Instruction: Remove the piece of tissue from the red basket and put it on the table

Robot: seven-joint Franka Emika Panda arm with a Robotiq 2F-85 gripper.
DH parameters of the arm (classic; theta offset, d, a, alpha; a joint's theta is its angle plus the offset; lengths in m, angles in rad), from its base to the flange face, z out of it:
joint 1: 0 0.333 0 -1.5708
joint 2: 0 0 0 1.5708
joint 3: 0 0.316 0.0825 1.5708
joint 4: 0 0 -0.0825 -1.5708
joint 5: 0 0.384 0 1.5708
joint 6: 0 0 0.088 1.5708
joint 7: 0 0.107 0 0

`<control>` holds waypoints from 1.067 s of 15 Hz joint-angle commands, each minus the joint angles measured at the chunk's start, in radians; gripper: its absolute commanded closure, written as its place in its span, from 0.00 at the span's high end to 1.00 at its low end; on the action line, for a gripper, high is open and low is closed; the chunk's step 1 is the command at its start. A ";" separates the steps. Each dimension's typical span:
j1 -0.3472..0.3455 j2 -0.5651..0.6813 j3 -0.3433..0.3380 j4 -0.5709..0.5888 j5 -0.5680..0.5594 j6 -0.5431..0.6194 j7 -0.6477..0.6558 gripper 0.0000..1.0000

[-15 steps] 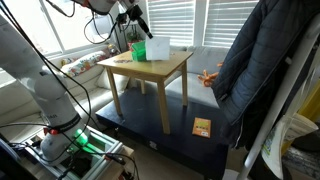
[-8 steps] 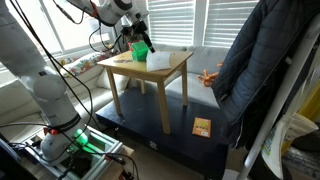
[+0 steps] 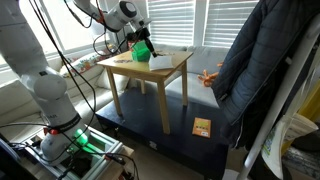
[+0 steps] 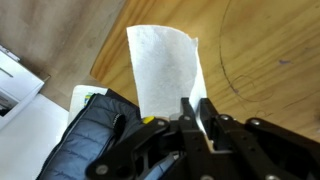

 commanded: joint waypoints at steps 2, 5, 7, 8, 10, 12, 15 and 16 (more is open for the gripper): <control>0.035 0.041 -0.011 0.057 -0.002 0.063 0.055 0.53; 0.049 0.030 -0.011 0.067 0.045 0.141 0.047 0.75; 0.060 0.001 -0.009 0.062 0.107 0.169 -0.010 0.88; 0.066 -0.017 -0.008 0.056 0.168 0.177 -0.063 0.96; 0.079 -0.054 -0.003 0.054 0.268 0.150 -0.147 1.00; 0.091 -0.099 0.003 0.050 0.346 0.116 -0.225 1.00; 0.100 -0.166 0.021 0.043 0.363 0.062 -0.271 1.00; 0.107 -0.189 0.026 0.039 0.378 0.050 -0.304 1.00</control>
